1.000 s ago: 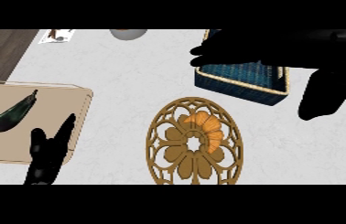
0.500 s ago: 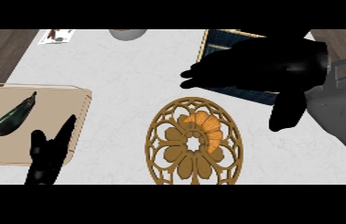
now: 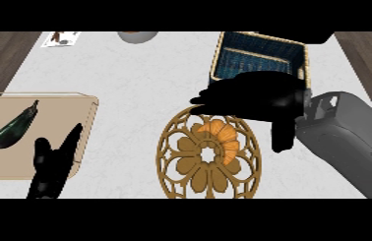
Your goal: Pick the croissant from the placemat and place it in the basket
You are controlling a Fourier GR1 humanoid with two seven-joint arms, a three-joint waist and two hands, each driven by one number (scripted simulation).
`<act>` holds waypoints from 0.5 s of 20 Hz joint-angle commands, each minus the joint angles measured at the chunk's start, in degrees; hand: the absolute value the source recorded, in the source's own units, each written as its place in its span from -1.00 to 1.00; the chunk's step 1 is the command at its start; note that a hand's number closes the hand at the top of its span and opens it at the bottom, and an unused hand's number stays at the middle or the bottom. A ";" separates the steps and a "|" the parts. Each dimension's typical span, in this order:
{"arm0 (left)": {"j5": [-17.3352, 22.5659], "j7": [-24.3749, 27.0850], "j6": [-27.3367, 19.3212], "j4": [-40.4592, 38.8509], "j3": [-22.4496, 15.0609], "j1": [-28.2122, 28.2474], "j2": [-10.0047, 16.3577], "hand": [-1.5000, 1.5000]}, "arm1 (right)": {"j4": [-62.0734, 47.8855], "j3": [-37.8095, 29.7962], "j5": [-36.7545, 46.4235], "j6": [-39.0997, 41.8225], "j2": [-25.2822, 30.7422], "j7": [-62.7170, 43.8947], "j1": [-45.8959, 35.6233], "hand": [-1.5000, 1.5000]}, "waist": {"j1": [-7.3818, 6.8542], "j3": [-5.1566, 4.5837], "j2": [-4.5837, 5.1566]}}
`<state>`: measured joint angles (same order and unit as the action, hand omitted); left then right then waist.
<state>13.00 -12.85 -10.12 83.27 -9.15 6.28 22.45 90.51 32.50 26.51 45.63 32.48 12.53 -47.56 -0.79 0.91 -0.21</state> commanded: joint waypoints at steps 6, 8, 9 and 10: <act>0.34 -1.91 1.98 1.25 -1.92 3.16 -2.72 0.00 | -6.72 5.27 10.69 -8.82 -2.88 7.30 5.95 -1.00 | -0.09 -0.86 0.40; 0.58 -1.26 3.18 -3.95 0.24 0.05 -2.30 0.00 | -5.41 4.96 10.73 -6.40 -5.32 5.14 5.24 -1.00 | 0.51 -0.93 0.33; 1.16 -1.36 3.55 -1.80 0.93 1.72 -1.67 0.00 | -8.46 4.57 12.17 -9.12 -7.00 5.23 5.54 -1.00 | 0.12 -0.91 0.35; -0.43 -1.66 2.27 -2.99 -0.41 0.59 -3.27 0.00 | -7.87 5.07 12.73 -8.94 -5.62 7.96 5.89 -1.00 | 0.38 -0.91 0.36</act>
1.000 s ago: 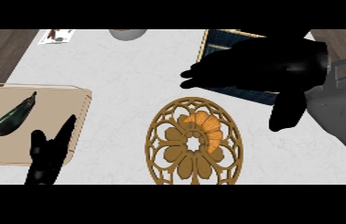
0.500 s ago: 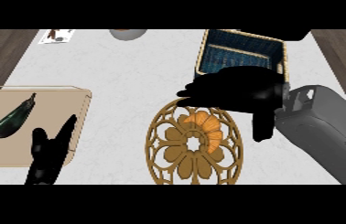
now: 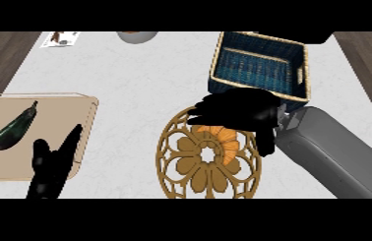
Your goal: Pick the croissant from the placemat and place it in the basket
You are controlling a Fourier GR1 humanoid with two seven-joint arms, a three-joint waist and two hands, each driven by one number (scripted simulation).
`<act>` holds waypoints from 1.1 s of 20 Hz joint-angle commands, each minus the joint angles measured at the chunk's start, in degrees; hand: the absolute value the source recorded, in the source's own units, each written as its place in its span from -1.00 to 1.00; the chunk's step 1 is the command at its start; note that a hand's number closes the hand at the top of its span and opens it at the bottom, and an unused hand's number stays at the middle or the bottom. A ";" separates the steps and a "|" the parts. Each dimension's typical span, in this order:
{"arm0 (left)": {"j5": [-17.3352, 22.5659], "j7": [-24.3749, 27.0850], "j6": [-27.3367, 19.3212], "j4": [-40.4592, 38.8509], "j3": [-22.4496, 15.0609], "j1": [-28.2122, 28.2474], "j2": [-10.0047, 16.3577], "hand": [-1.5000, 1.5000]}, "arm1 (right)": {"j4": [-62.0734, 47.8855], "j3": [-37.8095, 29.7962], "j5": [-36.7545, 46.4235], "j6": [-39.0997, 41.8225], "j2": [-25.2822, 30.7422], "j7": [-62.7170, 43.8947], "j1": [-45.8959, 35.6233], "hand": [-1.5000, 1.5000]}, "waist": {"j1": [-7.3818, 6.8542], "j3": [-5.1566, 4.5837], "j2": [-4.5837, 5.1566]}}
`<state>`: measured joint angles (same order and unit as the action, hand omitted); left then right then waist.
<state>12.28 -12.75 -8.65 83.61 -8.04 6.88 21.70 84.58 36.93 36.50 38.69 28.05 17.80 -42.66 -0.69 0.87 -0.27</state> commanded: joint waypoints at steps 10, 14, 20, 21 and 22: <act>-0.99 0.06 1.73 -3.43 -0.63 0.95 -4.06 0.00 | -8.45 0.44 9.70 -9.40 -3.96 7.83 4.24 -1.00 | 0.27 -0.86 0.42; -1.43 -3.01 0.74 -1.65 -0.70 -0.14 -5.11 0.00 | -8.91 -0.27 10.17 -7.68 -5.46 7.56 4.73 -1.00 | 0.42 -0.86 0.34; -0.43 -1.77 4.31 -1.19 2.51 2.55 -2.08 0.00 | -11.14 0.81 15.23 -8.14 -7.45 7.37 3.86 -1.00 | 0.17 -0.87 0.29; -3.36 -1.05 1.70 -2.49 -1.33 1.61 -5.99 0.00 | -12.81 3.51 17.32 -10.27 -8.76 6.76 5.15 -1.00 | 0.26 -0.88 0.41; -1.86 -4.05 3.59 -1.12 1.11 0.43 -2.83 0.00 | -10.27 2.96 17.43 -7.73 -8.48 4.96 5.53 -1.00 | 0.56 -0.87 0.25</act>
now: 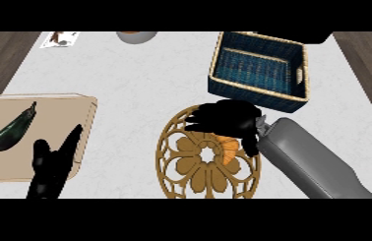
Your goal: Pick the croissant from the placemat and place it in the basket
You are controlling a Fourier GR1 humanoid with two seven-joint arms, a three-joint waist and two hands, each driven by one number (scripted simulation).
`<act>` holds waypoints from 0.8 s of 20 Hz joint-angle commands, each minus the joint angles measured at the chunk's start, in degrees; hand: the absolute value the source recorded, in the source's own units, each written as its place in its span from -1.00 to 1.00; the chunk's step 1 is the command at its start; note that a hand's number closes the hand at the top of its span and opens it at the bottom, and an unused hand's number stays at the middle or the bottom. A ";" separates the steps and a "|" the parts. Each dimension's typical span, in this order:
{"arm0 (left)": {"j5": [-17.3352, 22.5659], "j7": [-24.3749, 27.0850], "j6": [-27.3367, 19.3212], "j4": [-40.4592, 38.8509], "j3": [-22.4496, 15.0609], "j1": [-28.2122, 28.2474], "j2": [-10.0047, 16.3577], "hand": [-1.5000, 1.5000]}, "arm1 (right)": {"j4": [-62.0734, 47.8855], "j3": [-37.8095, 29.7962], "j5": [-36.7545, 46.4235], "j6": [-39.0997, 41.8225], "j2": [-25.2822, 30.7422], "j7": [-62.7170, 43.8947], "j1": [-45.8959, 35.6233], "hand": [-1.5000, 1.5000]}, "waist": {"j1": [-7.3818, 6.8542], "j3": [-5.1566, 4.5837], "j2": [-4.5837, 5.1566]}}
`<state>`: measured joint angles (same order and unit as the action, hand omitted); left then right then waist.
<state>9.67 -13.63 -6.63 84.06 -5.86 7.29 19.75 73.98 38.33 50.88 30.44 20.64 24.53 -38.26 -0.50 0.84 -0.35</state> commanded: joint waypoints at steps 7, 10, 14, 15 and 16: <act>-0.68 0.61 1.65 -4.86 -0.92 0.41 -3.65 0.00 | -8.51 -1.38 5.52 -1.65 -3.59 1.96 -2.40 -1.00 | -0.01 -0.86 0.48; -1.16 -0.39 0.61 -4.44 -0.23 -0.53 -4.20 0.00 | -10.85 0.29 8.15 -7.30 -5.45 2.41 1.85 -1.00 | 0.04 -0.83 0.54; -1.60 -3.70 0.85 -2.46 -0.17 -0.99 -3.67 0.00 | -16.84 -1.35 9.61 -7.78 -6.46 5.61 -2.27 -1.00 | -0.33 -0.82 0.60; -0.05 -1.96 3.21 -1.27 0.78 1.62 -2.85 0.00 | -10.91 -1.29 9.61 -5.53 -4.98 4.04 0.69 -1.00 | 0.19 -0.84 0.33; -0.85 -1.98 2.71 -3.68 1.13 0.15 -2.97 0.00 | -11.46 -0.77 10.40 -7.86 -5.22 4.33 2.69 -1.00 | 0.36 -0.84 0.39</act>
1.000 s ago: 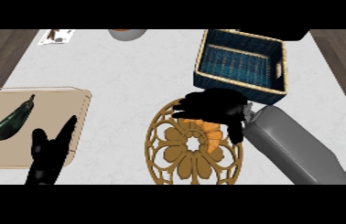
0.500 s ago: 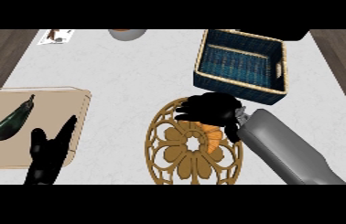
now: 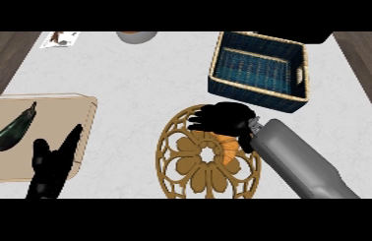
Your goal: Pick the croissant from the placemat and place it in the basket
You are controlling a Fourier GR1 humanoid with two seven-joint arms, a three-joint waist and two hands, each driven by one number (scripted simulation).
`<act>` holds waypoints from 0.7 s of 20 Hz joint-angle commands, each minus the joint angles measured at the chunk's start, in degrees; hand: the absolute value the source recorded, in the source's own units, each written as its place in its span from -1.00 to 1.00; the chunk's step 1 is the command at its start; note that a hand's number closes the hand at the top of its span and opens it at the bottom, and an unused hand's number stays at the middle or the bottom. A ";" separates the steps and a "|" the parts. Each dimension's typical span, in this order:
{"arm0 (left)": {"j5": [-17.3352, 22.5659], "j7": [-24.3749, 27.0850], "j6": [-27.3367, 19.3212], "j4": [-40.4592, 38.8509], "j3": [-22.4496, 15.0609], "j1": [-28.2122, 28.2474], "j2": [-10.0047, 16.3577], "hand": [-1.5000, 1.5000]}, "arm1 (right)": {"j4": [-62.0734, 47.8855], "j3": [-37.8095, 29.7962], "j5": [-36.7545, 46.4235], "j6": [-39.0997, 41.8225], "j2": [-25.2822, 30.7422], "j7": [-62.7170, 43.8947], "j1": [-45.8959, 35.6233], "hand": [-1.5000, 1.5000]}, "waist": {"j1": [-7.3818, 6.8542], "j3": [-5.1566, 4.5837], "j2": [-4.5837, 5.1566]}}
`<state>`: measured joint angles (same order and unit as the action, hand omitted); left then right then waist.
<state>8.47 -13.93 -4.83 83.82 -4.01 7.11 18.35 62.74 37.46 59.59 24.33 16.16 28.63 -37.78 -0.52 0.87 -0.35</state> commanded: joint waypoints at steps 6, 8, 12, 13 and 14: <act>-1.06 -1.50 -0.08 -5.80 -0.60 -3.11 -3.67 0.00 | -4.11 1.32 5.58 -6.82 -4.48 3.25 0.10 1.00 | 0.27 -0.87 0.56; -1.20 -2.01 0.95 -0.66 -0.93 1.07 -2.50 0.00 | -2.80 1.37 7.34 -10.83 -2.22 4.78 2.88 1.00 | 0.18 -0.84 0.39; -0.99 -2.18 1.75 -2.89 0.12 -1.60 -3.07 0.00 | -3.77 -1.39 8.22 -10.31 -1.84 7.67 -0.88 1.00 | 0.29 -0.87 0.42; -0.18 0.63 3.22 -5.16 1.64 -0.14 -2.31 0.00 | -5.87 -0.75 9.59 -11.76 -3.81 6.18 -0.46 1.00 | 0.12 -0.88 0.47; -1.35 -0.22 1.47 -3.10 -0.09 1.26 -3.39 0.00 | -4.93 -3.27 8.49 -6.63 -8.97 -6.70 0.01 1.00 | 0.39 -0.91 0.33</act>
<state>7.12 -13.89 -3.65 83.77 -2.64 7.20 17.11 59.15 36.38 67.13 15.35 12.36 31.56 -37.86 -0.44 0.77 -0.54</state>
